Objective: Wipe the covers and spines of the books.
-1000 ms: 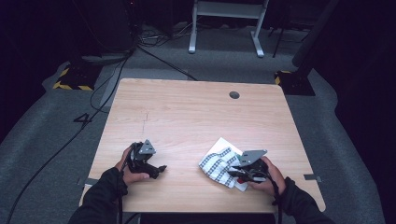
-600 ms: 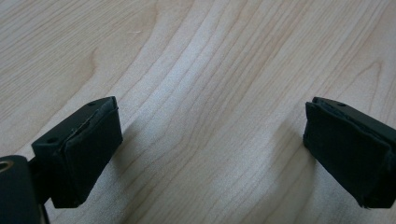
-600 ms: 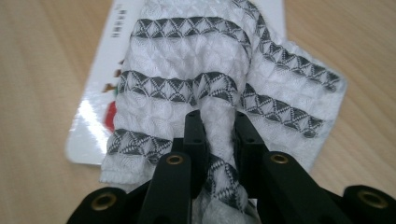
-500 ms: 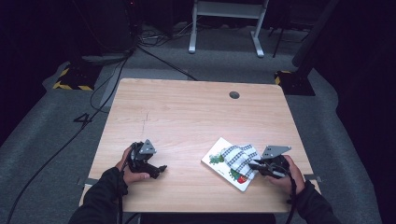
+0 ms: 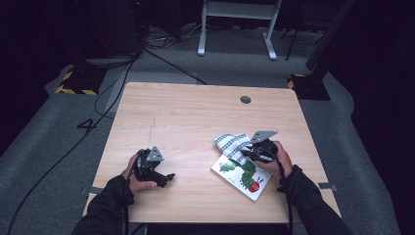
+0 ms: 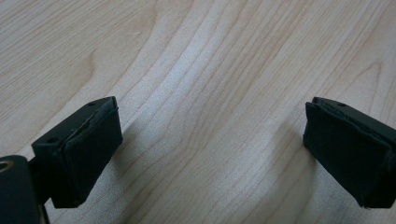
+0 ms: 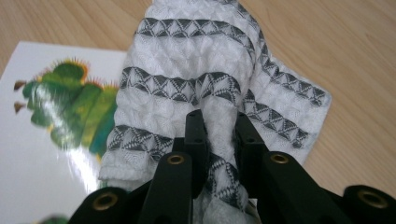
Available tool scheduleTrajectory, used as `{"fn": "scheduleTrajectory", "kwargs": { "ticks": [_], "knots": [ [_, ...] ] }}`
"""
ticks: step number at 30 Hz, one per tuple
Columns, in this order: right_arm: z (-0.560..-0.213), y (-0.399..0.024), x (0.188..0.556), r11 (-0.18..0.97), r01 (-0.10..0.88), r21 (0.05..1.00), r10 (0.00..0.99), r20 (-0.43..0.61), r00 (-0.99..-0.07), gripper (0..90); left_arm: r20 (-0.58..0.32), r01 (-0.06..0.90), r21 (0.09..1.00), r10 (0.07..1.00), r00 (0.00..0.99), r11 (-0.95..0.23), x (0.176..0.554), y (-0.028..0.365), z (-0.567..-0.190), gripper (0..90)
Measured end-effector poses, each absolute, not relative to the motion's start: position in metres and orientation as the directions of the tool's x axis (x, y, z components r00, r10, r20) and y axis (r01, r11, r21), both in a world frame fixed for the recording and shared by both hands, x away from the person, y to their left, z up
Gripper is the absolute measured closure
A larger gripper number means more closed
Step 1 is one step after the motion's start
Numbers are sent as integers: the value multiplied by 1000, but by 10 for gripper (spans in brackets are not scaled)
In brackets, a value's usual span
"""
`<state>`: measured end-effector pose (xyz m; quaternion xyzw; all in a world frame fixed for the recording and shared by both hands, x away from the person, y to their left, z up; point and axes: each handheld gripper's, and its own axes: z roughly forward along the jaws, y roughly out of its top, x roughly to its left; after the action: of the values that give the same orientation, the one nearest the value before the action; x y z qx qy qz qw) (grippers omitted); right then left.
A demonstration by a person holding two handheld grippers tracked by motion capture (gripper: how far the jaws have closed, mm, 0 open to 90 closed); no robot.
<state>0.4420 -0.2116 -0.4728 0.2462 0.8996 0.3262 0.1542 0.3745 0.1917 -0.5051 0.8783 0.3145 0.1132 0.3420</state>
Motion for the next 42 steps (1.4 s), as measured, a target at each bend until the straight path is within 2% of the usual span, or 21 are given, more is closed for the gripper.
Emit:
{"fn": "scheduleTrajectory", "kwargs": {
  "ticks": [6,10,15,18,26,31,32,35,42],
  "knots": [
    [-472,-181,436,690,294,661,488,-126,-863,797,-15,474,671,629,778,-570,374,192,-505,49],
    [-472,-171,416,709,250,659,411,-98,-906,797,-12,471,672,627,779,-572,374,192,-505,49],
    [-471,-170,382,744,181,644,305,-86,-949,796,-11,470,671,626,780,-573,374,192,-505,49],
    [-472,-182,366,743,179,645,289,-68,-955,795,-9,468,671,626,780,-574,374,192,-505,49],
    [-474,-235,344,715,257,650,360,-27,-933,792,-13,474,670,629,778,-572,373,192,-505,49],
    [-473,-264,343,714,287,639,422,-65,-904,791,-11,468,672,624,782,-574,374,192,-505,48],
    [-474,-274,349,700,315,641,463,-73,-883,792,-10,467,671,623,782,-576,374,192,-505,48],
    [-474,-279,361,684,341,645,501,-76,-862,791,-12,469,672,624,781,-573,374,192,-505,48],
    [-474,-267,397,660,370,654,552,-87,-830,791,-12,469,672,624,781,-574,374,191,-505,48]
  ]
}}
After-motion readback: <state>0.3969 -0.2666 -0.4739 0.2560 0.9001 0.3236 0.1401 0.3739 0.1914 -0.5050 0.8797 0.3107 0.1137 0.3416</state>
